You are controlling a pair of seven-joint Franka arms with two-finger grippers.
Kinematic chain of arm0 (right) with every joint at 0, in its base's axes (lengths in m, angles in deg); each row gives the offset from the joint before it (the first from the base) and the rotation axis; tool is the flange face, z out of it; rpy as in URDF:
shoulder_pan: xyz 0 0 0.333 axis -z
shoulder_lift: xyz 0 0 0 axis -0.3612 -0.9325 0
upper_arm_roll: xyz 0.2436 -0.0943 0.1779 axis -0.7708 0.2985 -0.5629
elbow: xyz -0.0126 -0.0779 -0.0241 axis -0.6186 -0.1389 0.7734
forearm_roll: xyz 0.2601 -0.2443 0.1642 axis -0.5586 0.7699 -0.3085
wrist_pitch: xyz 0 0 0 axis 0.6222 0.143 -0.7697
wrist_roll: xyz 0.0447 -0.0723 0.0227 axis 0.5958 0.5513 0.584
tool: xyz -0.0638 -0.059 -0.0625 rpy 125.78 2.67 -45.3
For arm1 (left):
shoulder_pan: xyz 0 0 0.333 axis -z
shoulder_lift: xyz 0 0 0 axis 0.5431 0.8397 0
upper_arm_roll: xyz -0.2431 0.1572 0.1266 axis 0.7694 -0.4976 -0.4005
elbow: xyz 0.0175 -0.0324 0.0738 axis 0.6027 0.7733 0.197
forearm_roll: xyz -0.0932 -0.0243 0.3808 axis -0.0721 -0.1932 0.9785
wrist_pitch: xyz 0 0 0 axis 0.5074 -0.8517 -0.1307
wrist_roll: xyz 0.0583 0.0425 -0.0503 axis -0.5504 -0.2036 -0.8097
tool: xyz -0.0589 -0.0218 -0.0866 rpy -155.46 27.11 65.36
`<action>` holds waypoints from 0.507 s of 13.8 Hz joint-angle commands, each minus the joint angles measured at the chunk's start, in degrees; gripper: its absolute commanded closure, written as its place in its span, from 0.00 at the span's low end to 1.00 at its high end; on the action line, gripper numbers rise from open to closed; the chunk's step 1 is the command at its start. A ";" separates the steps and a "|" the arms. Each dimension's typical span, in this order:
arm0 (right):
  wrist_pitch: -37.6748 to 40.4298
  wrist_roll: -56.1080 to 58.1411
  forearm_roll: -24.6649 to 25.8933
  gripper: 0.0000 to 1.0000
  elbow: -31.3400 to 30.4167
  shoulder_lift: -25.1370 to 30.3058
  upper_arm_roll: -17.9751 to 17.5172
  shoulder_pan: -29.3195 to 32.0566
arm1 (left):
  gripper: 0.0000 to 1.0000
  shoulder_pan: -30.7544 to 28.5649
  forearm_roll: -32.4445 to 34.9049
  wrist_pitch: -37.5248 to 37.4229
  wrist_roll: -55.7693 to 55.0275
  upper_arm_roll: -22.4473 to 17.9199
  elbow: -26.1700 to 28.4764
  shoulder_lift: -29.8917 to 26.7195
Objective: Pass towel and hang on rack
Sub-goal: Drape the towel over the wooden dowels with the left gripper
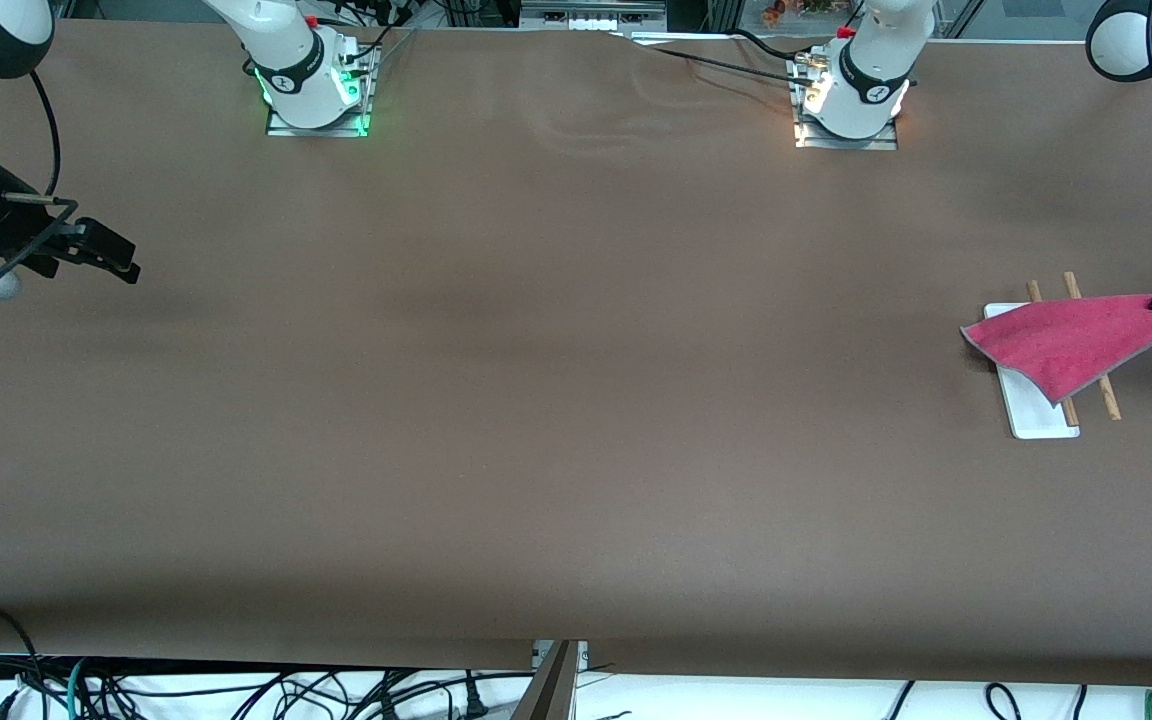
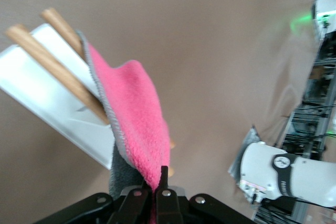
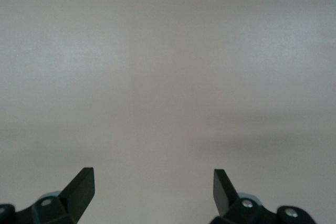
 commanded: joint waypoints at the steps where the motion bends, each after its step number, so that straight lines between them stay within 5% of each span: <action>1: 0.45 0.85 -0.01 0.00 -0.84 1.39 -0.41 -0.10 | 1.00 0.43 1.67 3.57 4.27 -1.83 -0.54 -0.39; 5: 0.54 2.16 -0.27 0.00 0.21 0.07 -0.24 -0.10 | 1.00 0.43 1.76 6.74 5.42 -2.19 0.07 0.14; 6: 0.54 2.43 -0.27 0.00 0.21 0.07 -0.15 -0.10 | 0.87 0.69 2.11 6.84 5.60 -2.19 0.16 0.23; 7: 0.54 2.43 -0.36 0.00 0.39 0.07 -0.15 -0.10 | 0.21 0.78 2.72 6.84 5.34 -2.11 0.42 0.23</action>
